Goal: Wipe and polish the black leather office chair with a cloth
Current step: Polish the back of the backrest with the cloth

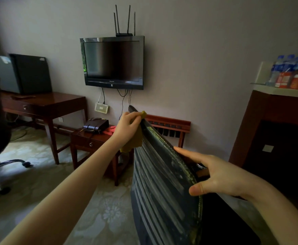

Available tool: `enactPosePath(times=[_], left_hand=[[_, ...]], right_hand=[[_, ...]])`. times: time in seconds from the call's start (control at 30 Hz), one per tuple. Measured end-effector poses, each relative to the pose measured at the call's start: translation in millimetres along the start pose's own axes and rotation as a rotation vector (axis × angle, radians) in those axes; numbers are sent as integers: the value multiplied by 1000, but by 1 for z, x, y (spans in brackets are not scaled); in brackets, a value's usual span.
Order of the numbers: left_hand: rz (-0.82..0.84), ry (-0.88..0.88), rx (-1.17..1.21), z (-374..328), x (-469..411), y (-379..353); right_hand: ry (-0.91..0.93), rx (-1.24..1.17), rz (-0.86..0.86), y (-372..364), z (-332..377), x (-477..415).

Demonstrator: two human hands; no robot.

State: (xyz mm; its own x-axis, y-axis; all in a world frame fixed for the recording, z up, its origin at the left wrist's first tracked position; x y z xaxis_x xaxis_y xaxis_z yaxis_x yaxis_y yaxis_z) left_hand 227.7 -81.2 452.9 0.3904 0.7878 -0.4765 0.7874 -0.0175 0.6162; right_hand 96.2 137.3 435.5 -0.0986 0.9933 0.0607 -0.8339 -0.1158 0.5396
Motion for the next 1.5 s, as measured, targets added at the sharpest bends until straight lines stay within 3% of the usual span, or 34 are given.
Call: enactPosePath(times=[0.3,0.43,0.53,0.67,0.9,1.2,1.5], left_hand=[[47,-339,4,-51,83,-3],[96,-443,-103,-55,84,3],[109,-402,-248,-44,54,9],[93,-155,-279,-9,2,13],[118,-51,-220,10,-38,12],[171,-231,-146,7,10,22],[79,-489,-211,-10,85,26]], right_hand=[[56,-79,-31,-8,5,-19],[74,-108,-84,-9,3,-24],[99,-146,-91,-13,0,-27],[91,-175,-5,-24,-3,-36],[165,-133,-154,-39,7,-75],[184,-120,-232,-46,13,-97],[242,-282,-280,-53,5,-98]])
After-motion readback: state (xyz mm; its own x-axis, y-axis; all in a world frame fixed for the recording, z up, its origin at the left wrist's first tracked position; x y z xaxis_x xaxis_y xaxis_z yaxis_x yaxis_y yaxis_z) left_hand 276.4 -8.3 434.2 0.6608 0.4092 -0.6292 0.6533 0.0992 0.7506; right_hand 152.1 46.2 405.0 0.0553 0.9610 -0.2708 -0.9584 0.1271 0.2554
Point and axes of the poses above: each hand's wrist, its own x-axis away from the middle knuckle, its own y-axis out of the back of the hand, z = x × y, the point moved 6 cm from there along -x, towards the middle knuckle, and after that the axes turned 15 degrees about -x, right-handed, at the moved point
